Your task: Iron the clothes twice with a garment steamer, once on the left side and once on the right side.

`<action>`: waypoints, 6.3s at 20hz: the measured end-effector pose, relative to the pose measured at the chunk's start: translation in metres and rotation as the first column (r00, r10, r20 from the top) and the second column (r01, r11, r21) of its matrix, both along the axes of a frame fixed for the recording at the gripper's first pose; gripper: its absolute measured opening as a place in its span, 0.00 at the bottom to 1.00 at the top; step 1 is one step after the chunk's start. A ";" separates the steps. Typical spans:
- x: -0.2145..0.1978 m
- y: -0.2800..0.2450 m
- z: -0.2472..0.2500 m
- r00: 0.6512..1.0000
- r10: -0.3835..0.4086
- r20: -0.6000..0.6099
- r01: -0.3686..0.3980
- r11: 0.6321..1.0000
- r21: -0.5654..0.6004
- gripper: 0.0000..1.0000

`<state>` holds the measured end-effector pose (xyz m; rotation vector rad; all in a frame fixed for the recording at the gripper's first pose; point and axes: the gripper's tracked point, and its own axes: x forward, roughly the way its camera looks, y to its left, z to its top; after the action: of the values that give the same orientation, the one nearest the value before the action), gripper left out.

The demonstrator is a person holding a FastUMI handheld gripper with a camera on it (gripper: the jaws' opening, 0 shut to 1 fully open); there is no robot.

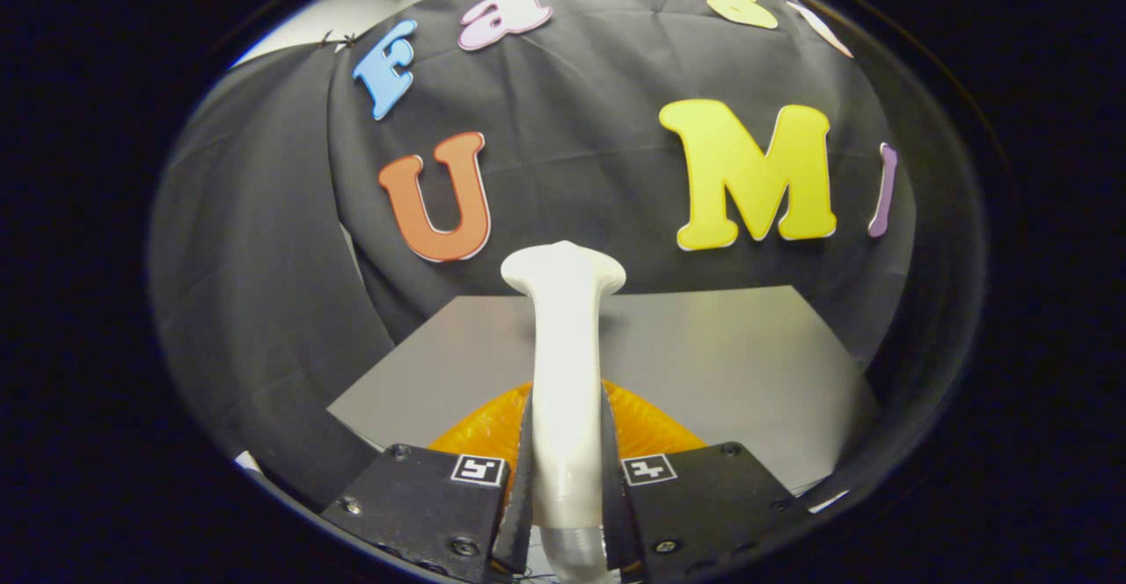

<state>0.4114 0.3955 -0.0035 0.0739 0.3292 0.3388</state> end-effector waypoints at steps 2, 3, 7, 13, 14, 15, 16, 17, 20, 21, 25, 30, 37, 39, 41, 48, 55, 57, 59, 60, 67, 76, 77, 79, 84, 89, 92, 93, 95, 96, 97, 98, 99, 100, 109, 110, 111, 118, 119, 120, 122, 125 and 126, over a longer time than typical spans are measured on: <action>-0.014 -0.011 0.019 0.999 0.008 0.036 -0.008 1.000 0.009 0.35; -0.023 -0.016 0.028 0.998 0.013 0.055 -0.014 1.000 0.014 0.35; -0.064 -0.041 0.069 0.990 0.020 0.139 -0.025 0.999 0.029 0.35; -0.136 -0.089 0.133 0.962 -0.006 0.274 -0.011 0.998 0.063 0.35; -0.148 -0.097 0.140 0.957 -0.019 0.289 -0.004 0.997 0.080 0.35; -0.157 -0.107 0.147 0.953 -0.032 0.303 0.006 0.996 0.087 0.35; -0.169 -0.118 0.156 0.947 -0.047 0.318 0.018 0.995 0.096 0.35; -0.180 -0.129 0.163 0.941 -0.062 0.334 0.031 0.995 0.097 0.35; -0.210 -0.160 0.181 0.920 -0.110 0.377 0.073 0.991 0.113 0.35; -0.219 -0.171 0.188 0.913 -0.126 0.388 0.084 0.989 0.124 0.35; -0.245 -0.221 0.207 0.883 -0.214 0.418 0.159 0.974 0.163 0.35; -0.256 -0.289 0.232 0.836 -0.326 0.442 0.263 0.944 0.198 0.35; -0.226 -0.352 0.258 0.791 -0.409 0.455 0.333 0.912 0.240 0.35; -0.211 -0.356 0.266 0.787 -0.403 0.467 0.328 0.915 0.237 0.35; -0.196 -0.359 0.272 0.778 -0.401 0.484 0.332 0.916 0.225 0.35; -0.154 -0.348 0.273 0.774 -0.387 0.501 0.332 0.922 0.198 0.35; -0.135 -0.343 0.253 0.814 -0.372 0.446 0.319 0.928 0.193 0.35; -0.132 -0.345 0.251 0.824 -0.365 0.434 0.311 0.931 0.192 0.35; -0.133 -0.344 0.247 0.835 -0.353 0.421 0.300 0.935 0.189 0.35; -0.131 -0.345 0.243 0.839 -0.349 0.418 0.300 0.937 0.179 0.35; -0.144 -0.347 0.228 0.824 -0.343 0.451 0.323 0.938 0.123 0.35; -0.158 -0.357 0.190 0.844 -0.367 0.391 0.354 0.929 0.108 0.35; -0.160 -0.359 0.186 0.845 -0.372 0.384 0.359 0.927 0.108 0.35; -0.164 -0.364 0.178 0.846 -0.384 0.370 0.372 0.922 0.106 0.35; -0.169 -0.369 0.162 0.846 -0.408 0.342 0.399 0.912 0.101 0.35; -0.173 -0.372 0.141 0.850 -0.422 0.316 0.415 0.905 0.093 0.35; -0.173 -0.375 0.126 0.853 -0.431 0.294 0.427 0.901 0.082 0.35; -0.173 -0.376 0.123 0.855 -0.433 0.287 0.429 0.900 0.079 0.35; -0.173 -0.378 0.115 0.855 -0.438 0.279 0.436 0.897 0.073 0.35; -0.174 -0.380 0.111 0.854 -0.442 0.275 0.440 0.895 0.071 0.35; -0.174 -0.381 0.108 0.854 -0.444 0.270 0.443 0.894 0.067 0.35; -0.174 -0.382 0.104 0.855 -0.445 0.265 0.445 0.893 0.065 0.35; -0.173 -0.382 0.100 0.856 -0.446 0.260 0.447 0.893 0.062 0.35; -0.174 -0.382 0.095 0.858 -0.447 0.254 0.448 0.892 0.057 0.35; -0.173 -0.388 0.049 0.868 -0.461 0.187 0.465 0.885 0.020 0.35; -0.173 -0.389 0.044 0.868 -0.462 0.181 0.467 0.884 0.016 0.35; -0.173 -0.389 0.038 0.869 -0.463 0.175 0.469 0.883 0.011 0.35; -0.176 -0.395 0.003 0.874 -0.468 0.128 0.474 0.880 -0.019 0.35; -0.177 -0.395 -0.002 0.876 -0.467 0.122 0.473 0.881 -0.022 0.35; -0.178 -0.395 -0.008 0.877 -0.467 0.114 0.472 0.881 -0.025 0.35; -0.179 -0.394 -0.018 0.880 -0.466 0.097 0.470 0.882 -0.028 0.35; -0.182 -0.393 -0.034 0.885 -0.461 0.073 0.464 0.885 -0.030 0.35; -0.182 -0.393 -0.039 0.886 -0.460 0.064 0.462 0.886 -0.030 0.35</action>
<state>0.2294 0.0026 -0.0423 0.0970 0.2544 -0.1410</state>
